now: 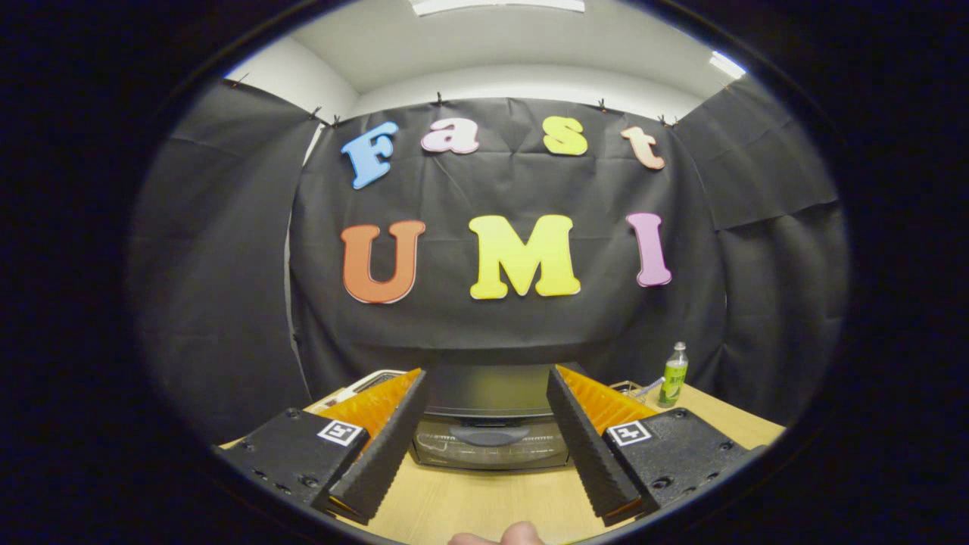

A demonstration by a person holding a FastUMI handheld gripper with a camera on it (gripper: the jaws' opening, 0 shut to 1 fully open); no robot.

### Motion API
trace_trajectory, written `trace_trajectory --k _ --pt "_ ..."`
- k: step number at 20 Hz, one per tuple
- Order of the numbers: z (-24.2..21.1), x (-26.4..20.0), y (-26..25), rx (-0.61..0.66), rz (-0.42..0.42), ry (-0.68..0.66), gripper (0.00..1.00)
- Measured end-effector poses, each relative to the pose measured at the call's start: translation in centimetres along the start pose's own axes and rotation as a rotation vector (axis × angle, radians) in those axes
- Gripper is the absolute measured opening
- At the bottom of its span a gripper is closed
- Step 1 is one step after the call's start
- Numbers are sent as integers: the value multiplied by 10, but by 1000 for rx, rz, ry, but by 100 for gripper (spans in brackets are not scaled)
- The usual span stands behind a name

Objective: Open the toaster oven, put the food inside, and close the toaster oven door.

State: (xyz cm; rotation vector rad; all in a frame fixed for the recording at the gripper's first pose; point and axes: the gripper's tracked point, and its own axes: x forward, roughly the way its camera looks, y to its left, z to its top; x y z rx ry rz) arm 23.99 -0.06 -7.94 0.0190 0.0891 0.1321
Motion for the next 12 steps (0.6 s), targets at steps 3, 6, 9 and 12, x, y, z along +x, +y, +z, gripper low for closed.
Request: trace_trajectory --k 3,6,9,12 --pt "-22 41 2 -9 -7 29 100" --pt "-45 73 0 -43 -29 58 100" --pt "-72 95 0 -42 -38 104 100" --pt "-95 109 -2 -52 -52 146 100"
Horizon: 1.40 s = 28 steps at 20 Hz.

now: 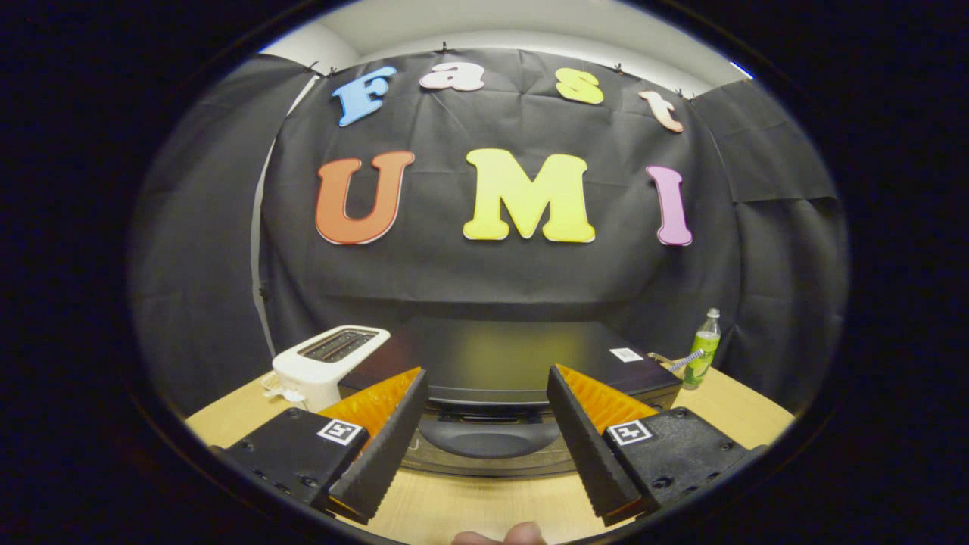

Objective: Open the toaster oven, put the food inside, and close the toaster oven door.

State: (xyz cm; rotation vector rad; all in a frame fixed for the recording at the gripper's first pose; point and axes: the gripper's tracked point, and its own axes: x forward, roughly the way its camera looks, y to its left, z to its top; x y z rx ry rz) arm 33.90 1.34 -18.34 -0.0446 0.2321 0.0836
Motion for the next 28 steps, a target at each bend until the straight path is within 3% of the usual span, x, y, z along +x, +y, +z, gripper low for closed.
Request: trace_trajectory --k 10,19,28 --pt "-31 13 -6 18 -36 66 100" --pt "-59 -38 -4 44 -23 53 100" --pt "-117 -87 -3 32 -12 233 100"
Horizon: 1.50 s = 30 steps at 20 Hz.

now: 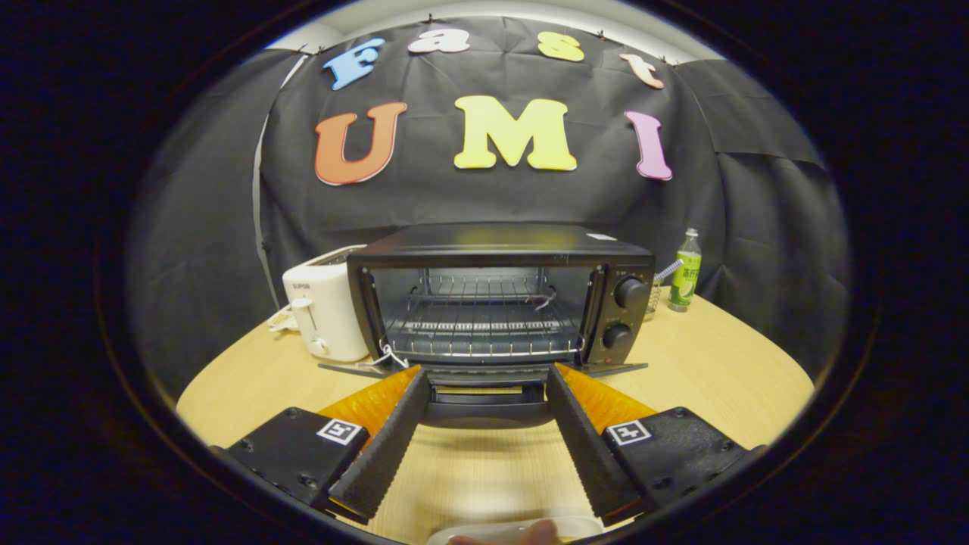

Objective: Open the toaster oven, put the food inside, and close the toaster oven door.

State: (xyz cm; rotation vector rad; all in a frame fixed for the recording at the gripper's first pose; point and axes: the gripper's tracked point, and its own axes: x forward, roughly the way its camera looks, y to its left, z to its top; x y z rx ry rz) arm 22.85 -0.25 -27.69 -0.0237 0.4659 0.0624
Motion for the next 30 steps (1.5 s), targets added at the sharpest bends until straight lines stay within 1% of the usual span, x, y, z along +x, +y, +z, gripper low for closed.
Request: trace_trajectory --k 3,6,8,11,14,17,20,23,25,27,30 --pt "-23 -4 0 -38 18 78 100" --pt "-41 -7 -6 -7 32 155 100" --pt "-41 -14 -11 10 25 161 100" --pt "-29 -40 -21 27 2 134 100" --pt "-2 -84 -31 23 -48 22 100" --pt "6 -131 -33 37 -73 -46 100" --pt "1 -169 -34 56 -85 -83 100" --pt "-24 -184 -31 68 -90 -51 100" --pt "-45 -188 -25 117 -80 -7 100" --pt "-65 -182 -26 153 -103 30 100" --pt "-99 -168 -27 166 -135 130 100"
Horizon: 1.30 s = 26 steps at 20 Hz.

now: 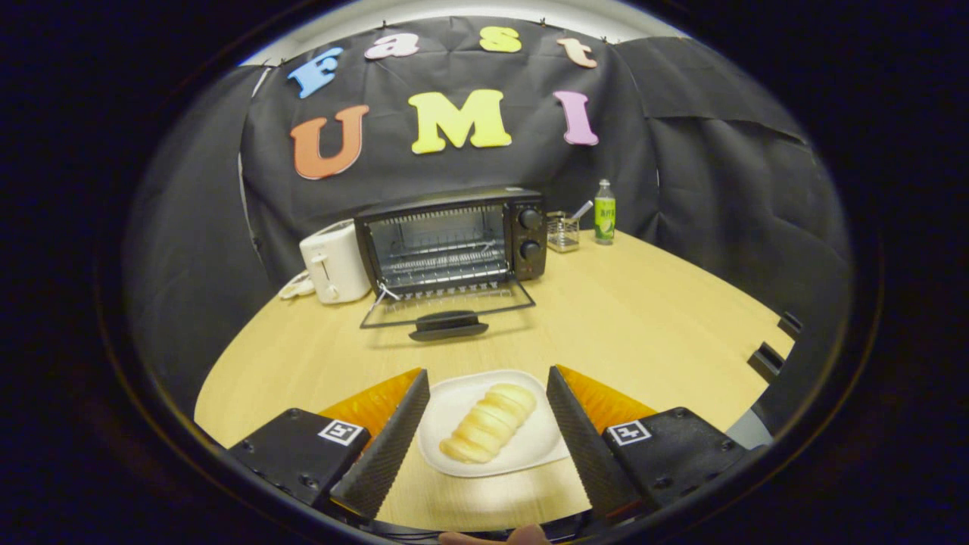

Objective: Open the toaster oven, put the food inside, and close the toaster oven door.

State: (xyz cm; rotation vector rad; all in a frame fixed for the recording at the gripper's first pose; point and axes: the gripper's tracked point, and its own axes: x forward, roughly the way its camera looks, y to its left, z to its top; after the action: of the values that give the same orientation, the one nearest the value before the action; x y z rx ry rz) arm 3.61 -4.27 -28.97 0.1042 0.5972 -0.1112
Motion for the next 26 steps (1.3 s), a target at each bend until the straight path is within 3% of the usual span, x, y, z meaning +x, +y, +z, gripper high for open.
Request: trace_trajectory --k 5,13,21,26 --pt "-37 26 -7 -18 -58 127 100" --pt "-58 42 1 -9 -29 196 84" --pt "-50 40 6 24 -8 162 43" --pt "-9 28 15 67 49 91 42"
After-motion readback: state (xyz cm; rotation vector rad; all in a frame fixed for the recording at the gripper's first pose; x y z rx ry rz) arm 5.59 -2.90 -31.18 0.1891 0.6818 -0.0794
